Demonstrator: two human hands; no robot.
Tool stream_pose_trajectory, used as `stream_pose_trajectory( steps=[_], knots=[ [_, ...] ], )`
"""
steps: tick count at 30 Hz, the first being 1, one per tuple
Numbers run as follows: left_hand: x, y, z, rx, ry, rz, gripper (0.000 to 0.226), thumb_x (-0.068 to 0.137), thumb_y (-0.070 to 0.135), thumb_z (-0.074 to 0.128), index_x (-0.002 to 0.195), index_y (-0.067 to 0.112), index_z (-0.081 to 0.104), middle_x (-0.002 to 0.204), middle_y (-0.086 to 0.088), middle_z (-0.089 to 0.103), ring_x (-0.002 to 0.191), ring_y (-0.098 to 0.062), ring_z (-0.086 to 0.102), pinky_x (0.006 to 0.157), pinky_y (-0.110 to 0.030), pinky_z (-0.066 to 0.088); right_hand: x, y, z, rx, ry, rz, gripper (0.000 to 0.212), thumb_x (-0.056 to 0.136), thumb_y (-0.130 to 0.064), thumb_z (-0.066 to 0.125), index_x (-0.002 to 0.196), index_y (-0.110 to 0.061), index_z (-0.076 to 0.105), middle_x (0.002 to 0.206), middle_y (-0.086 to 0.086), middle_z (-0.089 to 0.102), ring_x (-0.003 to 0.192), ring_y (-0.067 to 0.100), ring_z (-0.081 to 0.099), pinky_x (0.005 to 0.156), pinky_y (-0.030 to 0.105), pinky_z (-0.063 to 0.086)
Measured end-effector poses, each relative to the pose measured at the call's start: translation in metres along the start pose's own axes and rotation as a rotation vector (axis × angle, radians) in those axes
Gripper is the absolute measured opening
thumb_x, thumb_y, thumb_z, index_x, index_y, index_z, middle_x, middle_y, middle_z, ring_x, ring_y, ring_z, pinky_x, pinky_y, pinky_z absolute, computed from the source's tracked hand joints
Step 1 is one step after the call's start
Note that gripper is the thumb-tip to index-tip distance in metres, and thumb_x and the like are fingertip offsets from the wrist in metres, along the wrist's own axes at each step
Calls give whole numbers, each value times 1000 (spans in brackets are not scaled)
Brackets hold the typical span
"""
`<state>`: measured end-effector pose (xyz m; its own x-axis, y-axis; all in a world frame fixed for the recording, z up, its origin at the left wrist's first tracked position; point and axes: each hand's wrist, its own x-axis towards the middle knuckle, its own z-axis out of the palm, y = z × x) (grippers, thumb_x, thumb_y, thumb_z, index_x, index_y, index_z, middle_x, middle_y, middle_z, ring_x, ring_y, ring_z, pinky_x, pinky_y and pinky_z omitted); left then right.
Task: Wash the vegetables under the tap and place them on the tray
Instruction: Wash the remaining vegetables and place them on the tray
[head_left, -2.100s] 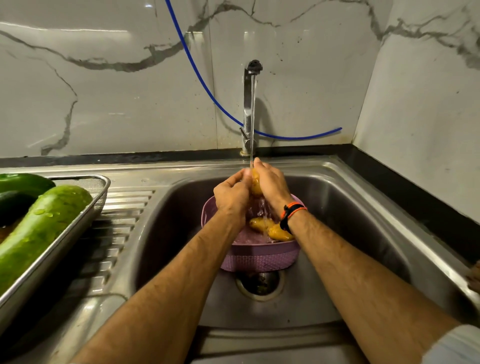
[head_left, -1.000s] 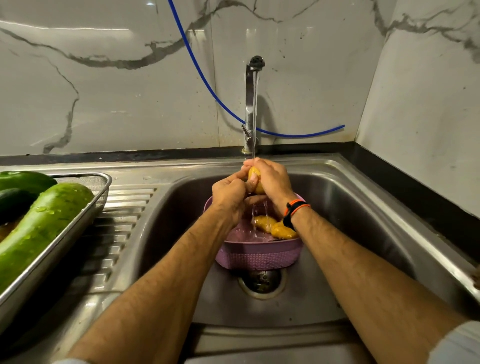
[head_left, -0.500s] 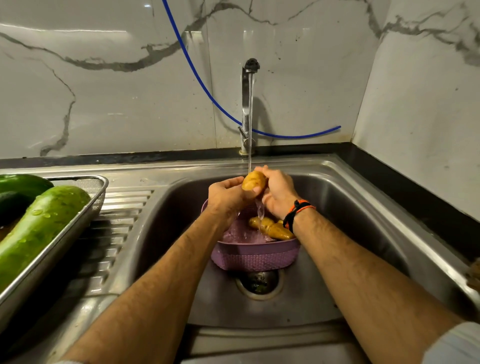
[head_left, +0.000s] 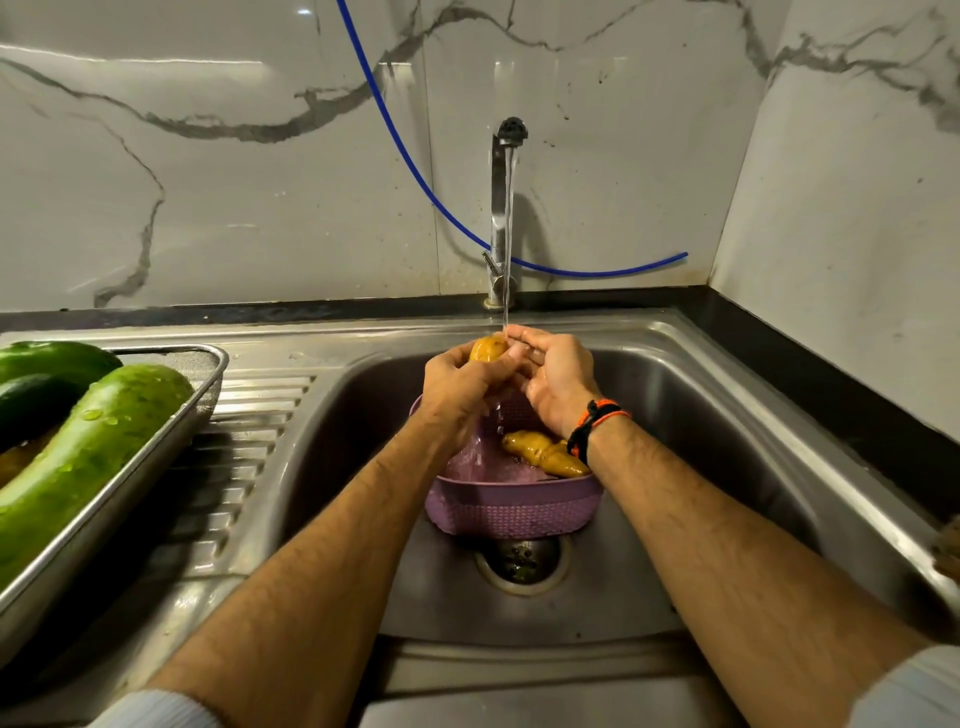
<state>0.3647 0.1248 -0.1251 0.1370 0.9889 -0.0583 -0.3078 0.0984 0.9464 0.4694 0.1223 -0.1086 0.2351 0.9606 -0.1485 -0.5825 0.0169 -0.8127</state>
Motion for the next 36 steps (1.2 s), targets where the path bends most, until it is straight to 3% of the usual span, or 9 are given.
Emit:
stream_pose_trajectory(
  steps=[4,9,12,14,16,20,27,32,36],
  knots=[
    [-1,-1,-1,26,75,4,22,83,2,76,104,2,69,94,-14,73,89,-26,72,82,-39,60,-3,2,-1,-57,-90,-12,26,96,-2,42,114,4,60,100,22,71,85,27,70,80,33,58],
    [2,-1,-11,153,146,-12,36,74,8,85,106,10,71,98,-13,75,91,-26,74,83,-43,61,-2,9,-7,-474,3,-159,23,87,-1,50,99,-13,65,100,15,74,91,26,72,70,37,61],
    [-1,3,-17,612,169,98,29,71,18,88,96,21,75,97,-3,73,93,-18,69,86,-33,57,-2,14,-14,-975,10,-284,19,85,-11,59,97,-19,72,101,7,74,91,23,70,74,39,61],
    [-11,9,-21,936,155,173,22,78,20,82,99,20,74,98,0,70,91,-12,64,81,-23,50,-8,17,-16,-1375,-132,-326,21,85,-15,59,101,-19,74,106,8,73,99,26,66,85,34,55],
    [-18,13,-26,1153,120,145,21,80,17,77,100,17,72,101,-3,70,88,-15,62,78,-24,50,-18,20,-13,-1643,-300,-279,23,86,-15,55,101,-11,72,107,16,71,99,31,65,81,33,52],
    [-37,21,-36,1478,44,7,25,84,21,71,103,11,59,96,-6,57,84,-21,57,72,-30,49,-35,27,-4,-1769,-528,-85,25,87,-21,56,99,-4,69,94,14,73,79,27,70,61,30,54],
    [-61,48,-57,1538,58,104,20,79,25,73,98,17,71,102,-7,71,90,-25,66,72,-30,49,-49,41,9,-1972,-679,-188,31,86,-32,61,109,-12,71,110,16,69,105,32,62,75,27,44],
    [-70,81,-54,1227,192,336,26,73,10,82,93,21,70,83,8,63,78,-9,60,61,-17,43,-49,39,8,-1965,-735,-225,31,90,-37,62,105,-13,76,105,8,74,103,27,64,90,34,50],
    [-80,55,-65,1423,100,176,29,74,14,79,102,22,73,97,0,70,95,-18,66,75,-24,51,-49,41,9,-2017,-724,-233,28,89,-34,64,107,-15,74,108,10,72,105,28,63,81,28,46]
  ],
)
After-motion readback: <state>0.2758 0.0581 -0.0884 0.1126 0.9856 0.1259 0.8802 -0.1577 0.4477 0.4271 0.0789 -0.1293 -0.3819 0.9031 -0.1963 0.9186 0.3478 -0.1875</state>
